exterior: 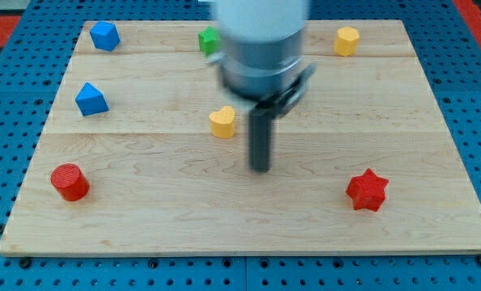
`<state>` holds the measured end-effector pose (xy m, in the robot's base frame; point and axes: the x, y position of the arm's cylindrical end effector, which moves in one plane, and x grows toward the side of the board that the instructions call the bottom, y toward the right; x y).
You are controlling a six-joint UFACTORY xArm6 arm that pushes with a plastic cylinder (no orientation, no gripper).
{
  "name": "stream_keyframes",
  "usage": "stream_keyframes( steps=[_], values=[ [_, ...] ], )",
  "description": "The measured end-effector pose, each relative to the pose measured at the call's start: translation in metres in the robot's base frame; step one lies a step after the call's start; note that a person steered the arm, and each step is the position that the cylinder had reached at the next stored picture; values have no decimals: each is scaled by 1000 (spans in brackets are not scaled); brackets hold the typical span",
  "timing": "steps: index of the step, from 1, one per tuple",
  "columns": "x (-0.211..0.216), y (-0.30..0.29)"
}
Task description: Move the green circle downwards
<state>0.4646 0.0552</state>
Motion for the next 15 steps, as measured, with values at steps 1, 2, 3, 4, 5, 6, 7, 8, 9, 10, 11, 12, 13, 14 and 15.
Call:
stream_keyframes(
  steps=[1,2,3,4,5,6,7,8,9,10,11,12,13,14,15],
  values=[
    [-110,76],
    [-140,6],
    [-83,-58],
    [-56,-69],
    [-113,-92],
    [-115,-25],
    [-118,3],
    [-90,8],
    [-88,14],
    [-90,40],
    [-51,55],
    [-6,-23],
    [37,-53],
    [16,-24],
    [14,-23]
  ],
)
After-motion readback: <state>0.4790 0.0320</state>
